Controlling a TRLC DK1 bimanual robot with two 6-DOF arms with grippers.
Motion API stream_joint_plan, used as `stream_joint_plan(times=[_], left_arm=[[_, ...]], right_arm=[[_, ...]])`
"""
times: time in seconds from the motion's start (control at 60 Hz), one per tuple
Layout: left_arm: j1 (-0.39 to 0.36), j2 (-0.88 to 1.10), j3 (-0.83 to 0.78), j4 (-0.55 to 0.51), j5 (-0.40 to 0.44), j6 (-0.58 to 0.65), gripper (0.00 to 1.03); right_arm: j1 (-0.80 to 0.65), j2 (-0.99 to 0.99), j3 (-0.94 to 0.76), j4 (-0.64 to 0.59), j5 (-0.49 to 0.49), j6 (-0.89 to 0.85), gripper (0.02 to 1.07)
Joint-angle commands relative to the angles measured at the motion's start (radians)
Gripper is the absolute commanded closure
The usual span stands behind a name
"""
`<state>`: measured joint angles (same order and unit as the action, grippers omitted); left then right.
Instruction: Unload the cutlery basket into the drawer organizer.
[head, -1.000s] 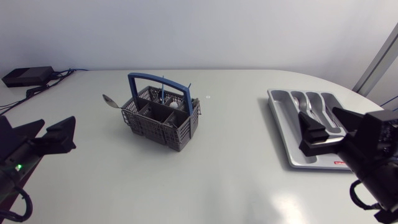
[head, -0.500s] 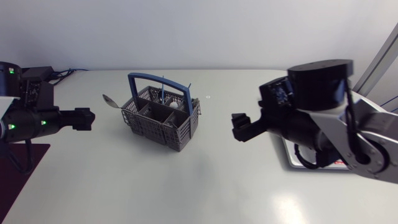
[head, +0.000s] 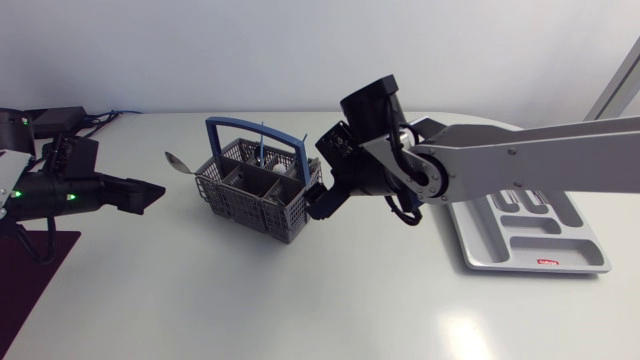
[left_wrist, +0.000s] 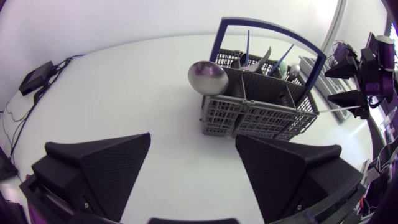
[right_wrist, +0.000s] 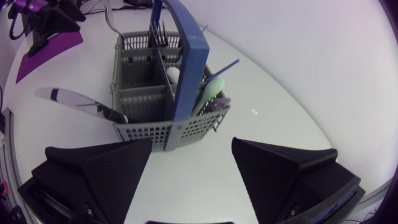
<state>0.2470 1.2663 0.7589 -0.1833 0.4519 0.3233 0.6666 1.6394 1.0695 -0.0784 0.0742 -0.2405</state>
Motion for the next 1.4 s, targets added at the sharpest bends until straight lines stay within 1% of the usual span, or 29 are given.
stream_joint_plan(times=[0.0,0.05,0.083,0.133,0.167,0.233,0.317,0.383,0.467,0.583,0.717,0.85,1.183,1.383], left_arm=[[0.052,0.054,0.042,0.013,0.064,0.036,0.08],[0.066,0.077,0.048,0.019,0.085,0.045,0.08],[0.077,0.091,0.049,0.025,0.103,0.049,0.08],[0.081,0.107,0.053,0.028,0.113,0.056,0.08],[0.086,0.114,0.048,0.039,0.114,0.06,0.08],[0.087,0.119,0.042,0.05,0.126,0.06,0.08],[0.09,0.119,0.034,0.061,0.154,0.06,0.09],[0.094,0.119,0.026,0.073,0.182,0.06,0.09],[0.095,0.117,0.016,0.113,0.192,0.039,0.12],[0.087,0.117,-0.007,0.176,0.209,0.005,0.12],[0.063,0.119,-0.026,0.212,0.208,-0.01,0.12],[0.052,0.117,-0.033,0.216,0.208,-0.015,0.12],[0.052,0.091,-0.058,0.209,0.208,-0.009,0.12],[0.012,0.087,-0.064,0.205,0.206,-0.006,0.12]], right_arm=[[0.005,0.036,0.05,0.029,-0.019,-0.016,0.28],[0.004,0.054,0.064,0.048,-0.053,-0.016,0.35],[0.004,0.066,0.069,0.071,-0.056,-0.016,0.4],[0.004,0.083,0.079,0.089,-0.059,-0.016,0.48],[0.005,0.099,0.086,0.101,-0.079,-0.016,0.52],[0.007,0.126,0.099,0.112,-0.083,-0.017,0.56],[0.007,0.16,0.112,0.135,-0.09,-0.017,0.64],[0.004,0.177,0.113,0.158,-0.097,-0.019,0.73],[0.001,0.188,0.115,0.167,-0.114,-0.019,0.79],[-0.005,0.194,0.11,0.172,-0.129,-0.014,0.88],[-0.013,0.172,0.078,0.183,-0.132,-0.017,0.89],[-0.025,0.131,0.041,0.172,-0.155,-0.023,0.89],[-0.11,-0.055,-0.121,0.063,-0.271,-0.054,0.88],[-0.144,-0.178,-0.221,0.016,-0.292,-0.094,0.88]])
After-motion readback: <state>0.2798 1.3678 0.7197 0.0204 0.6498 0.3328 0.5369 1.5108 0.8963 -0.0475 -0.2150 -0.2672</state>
